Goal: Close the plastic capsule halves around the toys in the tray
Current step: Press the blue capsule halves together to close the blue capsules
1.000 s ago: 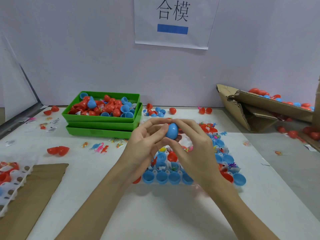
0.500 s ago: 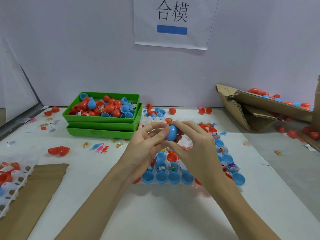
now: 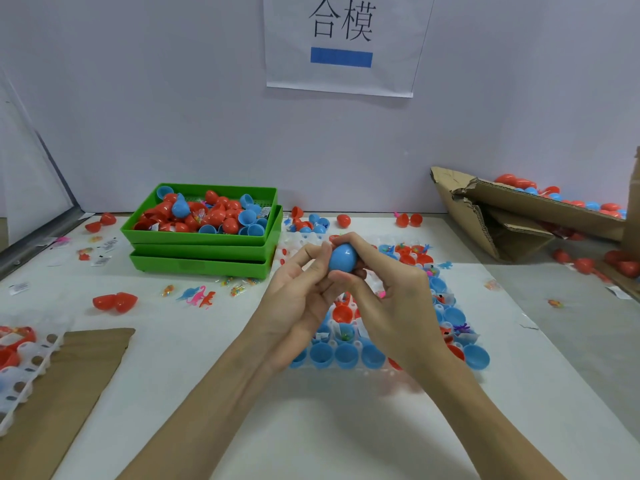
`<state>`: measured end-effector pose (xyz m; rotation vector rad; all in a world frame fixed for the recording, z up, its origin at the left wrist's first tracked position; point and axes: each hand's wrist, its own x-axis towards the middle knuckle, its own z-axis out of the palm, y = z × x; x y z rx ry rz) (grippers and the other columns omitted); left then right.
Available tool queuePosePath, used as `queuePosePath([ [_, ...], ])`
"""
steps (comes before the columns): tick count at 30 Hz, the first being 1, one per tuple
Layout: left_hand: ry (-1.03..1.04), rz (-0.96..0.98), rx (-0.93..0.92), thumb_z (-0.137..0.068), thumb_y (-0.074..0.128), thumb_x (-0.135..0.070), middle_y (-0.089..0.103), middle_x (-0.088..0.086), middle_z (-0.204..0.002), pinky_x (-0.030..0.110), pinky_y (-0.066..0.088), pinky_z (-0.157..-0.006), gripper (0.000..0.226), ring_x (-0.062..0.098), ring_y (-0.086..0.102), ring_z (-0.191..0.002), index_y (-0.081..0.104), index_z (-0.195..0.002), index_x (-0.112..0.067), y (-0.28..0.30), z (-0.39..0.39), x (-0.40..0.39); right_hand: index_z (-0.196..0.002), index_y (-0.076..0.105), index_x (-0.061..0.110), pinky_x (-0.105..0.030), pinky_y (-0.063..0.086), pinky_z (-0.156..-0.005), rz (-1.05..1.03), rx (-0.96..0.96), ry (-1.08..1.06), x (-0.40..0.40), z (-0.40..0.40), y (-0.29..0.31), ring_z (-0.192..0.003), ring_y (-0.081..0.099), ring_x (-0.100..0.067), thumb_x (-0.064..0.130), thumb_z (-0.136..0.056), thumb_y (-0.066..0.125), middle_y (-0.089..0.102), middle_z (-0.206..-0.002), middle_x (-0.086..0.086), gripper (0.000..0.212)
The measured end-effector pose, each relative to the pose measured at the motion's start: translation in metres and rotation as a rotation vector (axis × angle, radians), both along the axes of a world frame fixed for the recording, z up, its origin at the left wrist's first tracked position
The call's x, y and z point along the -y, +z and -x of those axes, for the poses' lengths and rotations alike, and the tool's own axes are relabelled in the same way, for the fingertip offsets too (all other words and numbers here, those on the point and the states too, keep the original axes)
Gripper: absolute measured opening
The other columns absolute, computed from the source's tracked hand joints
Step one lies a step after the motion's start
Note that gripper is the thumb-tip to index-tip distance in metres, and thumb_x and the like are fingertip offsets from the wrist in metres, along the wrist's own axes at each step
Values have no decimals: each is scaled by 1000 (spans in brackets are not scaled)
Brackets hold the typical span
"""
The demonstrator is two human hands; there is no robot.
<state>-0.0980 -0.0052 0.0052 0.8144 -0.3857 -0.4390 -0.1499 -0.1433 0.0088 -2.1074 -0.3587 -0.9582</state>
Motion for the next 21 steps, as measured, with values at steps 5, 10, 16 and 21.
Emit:
queuePosePath([
  [5, 70, -74, 15, -96, 66, -32, 76, 19, -112, 26, 60, -87, 41, 25, 76, -101, 65, -121, 1, -3, 0, 3, -126, 68, 16, -11, 48, -69, -14, 1, 3, 4, -5, -6, -77, 61, -10, 31, -94, 69, 71, -88, 6, 35],
  [10, 366, -467, 356, -102, 53, -46, 80, 7, -98, 28, 63, -82, 38, 23, 79, -93, 67, -110, -12, -6, -3, -1, -137, 63, 23, -7, 49, -87, -53, -195, 42, 6, -8, -5, -102, 65, 8, 43, -95, 60, 70, -117, 16, 47],
  [16, 488, -420, 345, -106, 37, -49, 77, 8, -92, 25, 62, -68, 48, 27, 77, -78, 68, -108, -12, -4, -12, -10, -126, 69, 18, -21, 58, -77, -851, -415, 145, 29, -26, 26, -94, 73, -15, 35, -98, 63, 78, -102, 0, 34],
  [21, 505, -430, 310, -105, 37, -49, 76, 11, -83, 24, 61, -63, 56, 28, 75, -72, 69, -100, -4, -10, -15, -13, -129, 58, -8, -28, 49, -107, -1797, -331, 433, 102, -89, 82, -110, 64, -23, 8, -103, 55, 64, -121, -18, 31],
])
